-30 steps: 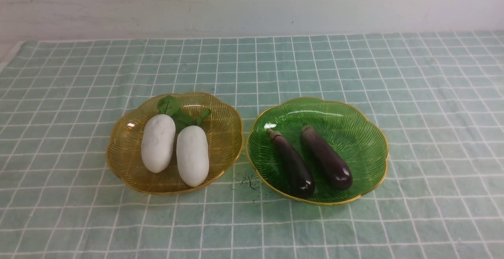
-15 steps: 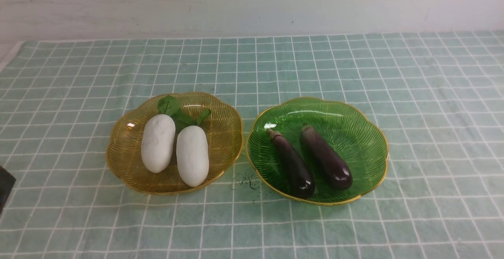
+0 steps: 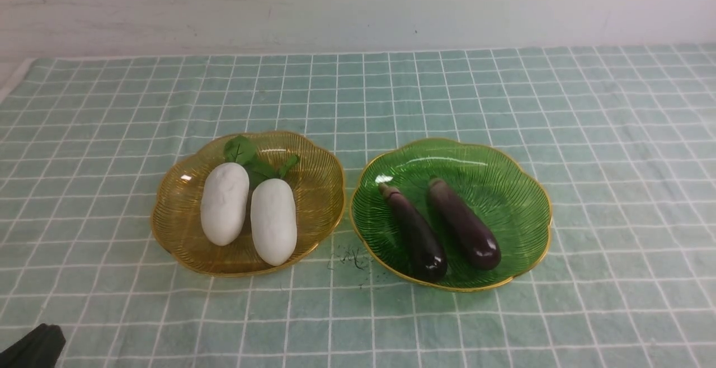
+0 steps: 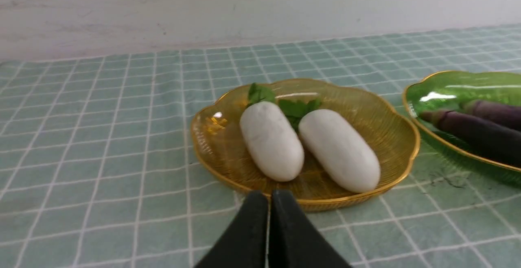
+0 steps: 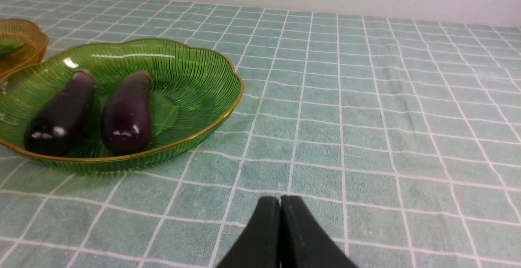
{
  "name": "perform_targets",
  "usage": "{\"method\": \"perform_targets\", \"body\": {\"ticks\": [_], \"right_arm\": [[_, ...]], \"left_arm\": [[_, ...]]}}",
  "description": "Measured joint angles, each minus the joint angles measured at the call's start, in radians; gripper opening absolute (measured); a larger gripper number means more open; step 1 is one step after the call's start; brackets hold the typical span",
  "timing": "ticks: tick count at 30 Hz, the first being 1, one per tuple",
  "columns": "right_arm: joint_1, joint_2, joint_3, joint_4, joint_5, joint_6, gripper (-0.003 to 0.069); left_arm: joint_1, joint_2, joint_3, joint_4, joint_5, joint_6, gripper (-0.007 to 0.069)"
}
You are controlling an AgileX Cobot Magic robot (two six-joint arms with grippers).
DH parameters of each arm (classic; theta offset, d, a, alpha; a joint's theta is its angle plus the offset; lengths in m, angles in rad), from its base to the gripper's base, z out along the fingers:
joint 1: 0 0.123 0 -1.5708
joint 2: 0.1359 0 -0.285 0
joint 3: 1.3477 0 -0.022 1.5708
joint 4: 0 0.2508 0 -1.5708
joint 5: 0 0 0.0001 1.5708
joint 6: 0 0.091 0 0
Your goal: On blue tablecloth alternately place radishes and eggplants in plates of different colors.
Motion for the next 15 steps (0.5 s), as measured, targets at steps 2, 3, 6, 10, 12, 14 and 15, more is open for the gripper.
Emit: {"method": "perform_targets", "body": {"ticks": [2,3,6,10,12,14,15], "right_arm": [[0.0,0.0,0.0,0.0,0.0,0.0,-0.0015],[0.0,0.0,0.0,0.0,0.0,0.0,-0.0015],[0.0,0.0,0.0,0.0,0.0,0.0,-0.0015],[0.0,0.0,0.0,0.0,0.0,0.0,-0.0015],[0.0,0.0,0.0,0.0,0.0,0.0,-0.0015],[0.0,0.0,0.0,0.0,0.0,0.0,-0.0015],[0.0,0.0,0.0,0.0,0.0,0.0,-0.0015]], "left_arm": [[0.026,-0.023,0.023,0.029,0.006,-0.051,-0.0008],[0.039,-0.03,0.036,0.037,0.006,-0.068,-0.0008],[0.067,-0.034,0.049,0.044,0.018,-0.086,-0.0008],[0.082,-0.034,0.05,0.055,0.086,-0.093,-0.0008],[0.082,-0.034,0.05,0.057,0.101,-0.093,-0.0008],[0.082,-0.034,0.051,0.062,0.143,-0.093,-0.0008],[0.082,-0.034,0.051,0.064,0.151,-0.093,-0.0008]]}}
